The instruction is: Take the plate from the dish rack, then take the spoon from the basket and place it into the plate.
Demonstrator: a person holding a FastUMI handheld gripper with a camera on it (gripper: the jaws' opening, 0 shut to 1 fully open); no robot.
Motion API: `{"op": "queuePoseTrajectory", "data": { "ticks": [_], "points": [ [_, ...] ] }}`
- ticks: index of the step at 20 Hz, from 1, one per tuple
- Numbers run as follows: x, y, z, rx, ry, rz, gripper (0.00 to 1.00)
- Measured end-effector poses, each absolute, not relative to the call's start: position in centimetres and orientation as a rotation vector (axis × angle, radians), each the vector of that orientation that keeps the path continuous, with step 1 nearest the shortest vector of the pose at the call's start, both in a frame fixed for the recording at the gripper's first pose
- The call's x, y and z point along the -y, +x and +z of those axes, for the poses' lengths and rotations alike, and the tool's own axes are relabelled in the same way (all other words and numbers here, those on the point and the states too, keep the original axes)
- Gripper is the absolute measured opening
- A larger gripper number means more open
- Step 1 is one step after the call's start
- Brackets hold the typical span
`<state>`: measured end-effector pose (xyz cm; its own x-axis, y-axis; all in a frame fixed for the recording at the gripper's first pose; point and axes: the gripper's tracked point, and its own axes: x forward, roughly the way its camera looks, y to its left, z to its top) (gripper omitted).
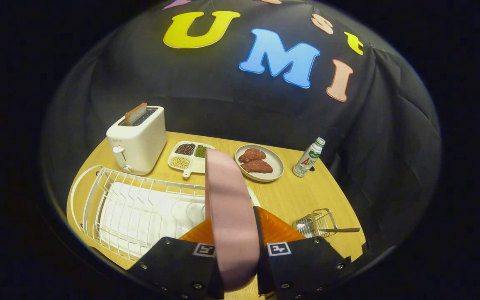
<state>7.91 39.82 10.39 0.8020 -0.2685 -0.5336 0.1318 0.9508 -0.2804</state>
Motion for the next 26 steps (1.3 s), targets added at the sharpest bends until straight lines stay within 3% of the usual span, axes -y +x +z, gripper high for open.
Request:
{"op": "queuePoseTrajectory", "data": {
  "ticks": [13, 26],
  "points": [
    [-38.9, -1.6, 13.3, -0.539, -0.206, -0.142, 0.29],
    [-37.6, -10.1, 4.0, -0.652, 0.065, 0.034, 0.29]
  ]
}}
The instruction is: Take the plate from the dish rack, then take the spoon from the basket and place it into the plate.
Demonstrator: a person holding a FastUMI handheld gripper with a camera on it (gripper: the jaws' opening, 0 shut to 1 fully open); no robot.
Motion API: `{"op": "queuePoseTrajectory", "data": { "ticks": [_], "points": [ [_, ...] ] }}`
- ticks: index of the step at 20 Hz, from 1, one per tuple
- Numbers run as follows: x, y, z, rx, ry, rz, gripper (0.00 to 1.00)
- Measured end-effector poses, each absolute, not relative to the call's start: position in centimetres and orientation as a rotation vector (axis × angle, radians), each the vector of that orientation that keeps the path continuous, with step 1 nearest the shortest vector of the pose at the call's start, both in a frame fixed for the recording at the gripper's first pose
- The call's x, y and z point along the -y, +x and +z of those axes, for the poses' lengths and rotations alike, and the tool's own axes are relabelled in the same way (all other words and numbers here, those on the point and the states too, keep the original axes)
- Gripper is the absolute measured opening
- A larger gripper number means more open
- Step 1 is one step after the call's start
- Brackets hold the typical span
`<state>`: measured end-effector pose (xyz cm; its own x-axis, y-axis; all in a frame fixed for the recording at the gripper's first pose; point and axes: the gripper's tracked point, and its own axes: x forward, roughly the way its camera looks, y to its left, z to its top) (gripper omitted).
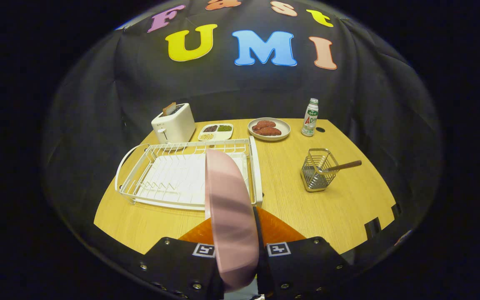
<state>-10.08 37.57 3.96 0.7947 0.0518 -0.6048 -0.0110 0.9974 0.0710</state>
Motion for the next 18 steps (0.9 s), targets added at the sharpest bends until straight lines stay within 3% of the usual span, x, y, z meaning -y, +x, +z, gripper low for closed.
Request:
{"op": "queuePoseTrajectory", "data": {
  "ticks": [18],
  "points": [
    [-42.7, -12.9, -7.5, -0.864, 0.658, 0.213, 0.29]
  ]
}}
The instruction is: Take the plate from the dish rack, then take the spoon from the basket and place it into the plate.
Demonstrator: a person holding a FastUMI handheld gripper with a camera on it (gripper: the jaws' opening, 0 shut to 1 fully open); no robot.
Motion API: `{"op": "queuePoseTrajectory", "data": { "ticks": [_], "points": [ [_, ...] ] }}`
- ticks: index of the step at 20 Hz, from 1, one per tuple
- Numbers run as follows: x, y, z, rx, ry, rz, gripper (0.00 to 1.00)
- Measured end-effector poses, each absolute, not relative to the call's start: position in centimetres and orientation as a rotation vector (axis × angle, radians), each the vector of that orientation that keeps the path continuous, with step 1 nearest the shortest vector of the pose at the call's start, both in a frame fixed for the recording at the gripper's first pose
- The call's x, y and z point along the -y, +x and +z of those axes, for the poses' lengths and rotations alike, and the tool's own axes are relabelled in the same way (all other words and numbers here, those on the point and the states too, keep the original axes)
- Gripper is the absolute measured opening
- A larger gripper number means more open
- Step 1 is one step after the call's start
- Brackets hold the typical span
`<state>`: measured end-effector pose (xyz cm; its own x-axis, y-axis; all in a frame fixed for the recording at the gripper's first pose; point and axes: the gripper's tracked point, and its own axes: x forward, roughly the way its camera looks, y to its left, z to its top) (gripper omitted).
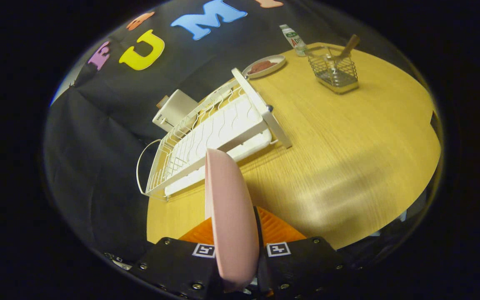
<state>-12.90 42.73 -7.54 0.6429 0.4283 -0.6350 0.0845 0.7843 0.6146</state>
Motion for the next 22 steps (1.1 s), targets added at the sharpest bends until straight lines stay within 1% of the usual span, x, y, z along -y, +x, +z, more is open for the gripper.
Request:
{"op": "queuePoseTrajectory", "data": {
  "ticks": [4, 6, 7, 8, 9, 14, 18, 22],
  "points": [
    [-44.2, -12.6, -8.7, -0.899, 0.753, 0.270, 0.29],
    [-44.6, -12.4, -9.2, -0.911, 0.789, 0.270, 0.29],
    [-43.9, -12.4, -9.8, -0.930, 0.752, 0.239, 0.31],
    [-43.7, -12.4, -9.9, -0.933, 0.738, 0.239, 0.38],
    [-43.3, -12.4, -9.8, -0.929, 0.717, 0.231, 0.56],
    [-40.9, -12.1, -9.3, -0.896, 0.639, 0.196, 0.56],
    [-37.7, -10.8, -6.4, -0.767, 0.548, 0.142, 0.56],
    [-32.6, -7.9, -2.3, -0.601, 0.462, 0.035, 0.56]
  ]
}}
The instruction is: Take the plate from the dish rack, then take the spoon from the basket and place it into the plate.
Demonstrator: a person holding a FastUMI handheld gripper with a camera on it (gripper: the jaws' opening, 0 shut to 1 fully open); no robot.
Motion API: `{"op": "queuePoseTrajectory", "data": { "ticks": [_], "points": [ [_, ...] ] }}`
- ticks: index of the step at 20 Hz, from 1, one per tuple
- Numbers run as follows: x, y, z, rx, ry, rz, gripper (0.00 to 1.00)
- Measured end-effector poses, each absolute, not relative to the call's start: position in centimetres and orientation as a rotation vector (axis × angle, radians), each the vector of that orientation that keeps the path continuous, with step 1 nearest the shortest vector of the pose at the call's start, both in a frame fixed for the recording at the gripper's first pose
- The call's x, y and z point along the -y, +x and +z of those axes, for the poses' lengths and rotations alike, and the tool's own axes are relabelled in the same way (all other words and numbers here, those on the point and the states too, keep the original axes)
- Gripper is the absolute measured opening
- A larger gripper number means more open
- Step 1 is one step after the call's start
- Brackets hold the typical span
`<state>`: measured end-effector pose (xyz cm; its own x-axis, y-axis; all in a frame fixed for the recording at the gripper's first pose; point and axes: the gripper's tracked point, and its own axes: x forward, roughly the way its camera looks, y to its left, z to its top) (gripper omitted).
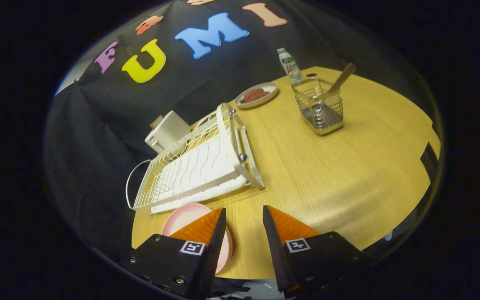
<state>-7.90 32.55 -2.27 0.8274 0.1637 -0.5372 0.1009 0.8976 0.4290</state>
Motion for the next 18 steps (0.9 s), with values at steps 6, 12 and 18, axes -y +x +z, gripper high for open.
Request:
{"op": "queuePoseTrajectory", "data": {
  "ticks": [6, 12, 18],
  "points": [
    [-23.9, -2.8, 1.3, -0.427, 0.487, -0.185, 0.56],
    [-17.2, 0.6, 1.2, -0.357, 0.598, -0.386, 0.56],
    [-13.2, 3.6, 0.3, -0.332, 0.628, -0.506, 0.56]
  ]
}}
